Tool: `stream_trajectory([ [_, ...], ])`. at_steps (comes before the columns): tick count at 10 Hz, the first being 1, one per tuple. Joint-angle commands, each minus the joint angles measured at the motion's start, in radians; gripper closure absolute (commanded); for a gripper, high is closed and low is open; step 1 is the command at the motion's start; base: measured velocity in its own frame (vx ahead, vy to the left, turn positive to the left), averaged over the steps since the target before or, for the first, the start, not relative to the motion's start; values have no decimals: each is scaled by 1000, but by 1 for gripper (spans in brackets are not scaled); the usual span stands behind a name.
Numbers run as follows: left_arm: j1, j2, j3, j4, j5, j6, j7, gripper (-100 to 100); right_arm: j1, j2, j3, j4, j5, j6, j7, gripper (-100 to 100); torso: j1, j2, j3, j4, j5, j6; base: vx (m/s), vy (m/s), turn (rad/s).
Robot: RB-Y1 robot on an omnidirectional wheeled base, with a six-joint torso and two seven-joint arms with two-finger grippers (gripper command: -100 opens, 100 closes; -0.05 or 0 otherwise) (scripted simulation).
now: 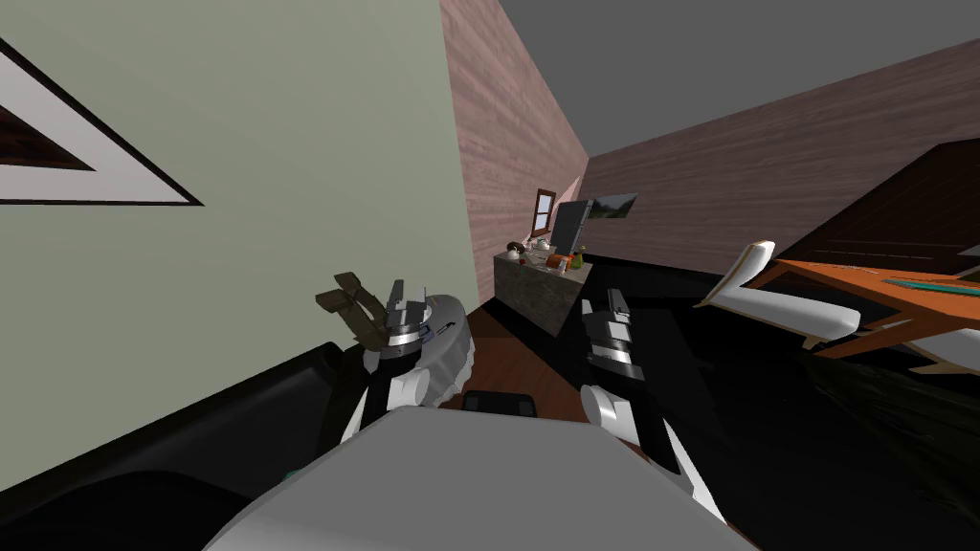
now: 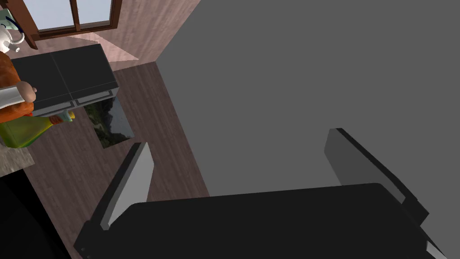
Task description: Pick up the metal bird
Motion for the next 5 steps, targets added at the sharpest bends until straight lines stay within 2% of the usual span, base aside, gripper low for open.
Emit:
stream_trajectory([
  [1, -24, 39, 14, 26, 11, 26, 1, -100, 0, 0, 0, 0, 0, 0, 0, 0, 0, 0, 0, 0, 0, 0, 3, -38, -7],
  [5, -102, 121, 60, 122, 48, 117, 8, -100, 0, 0, 0, 0, 0, 0, 0, 0, -5, 0, 0, 0, -1, 0, -4, -82, -6],
])
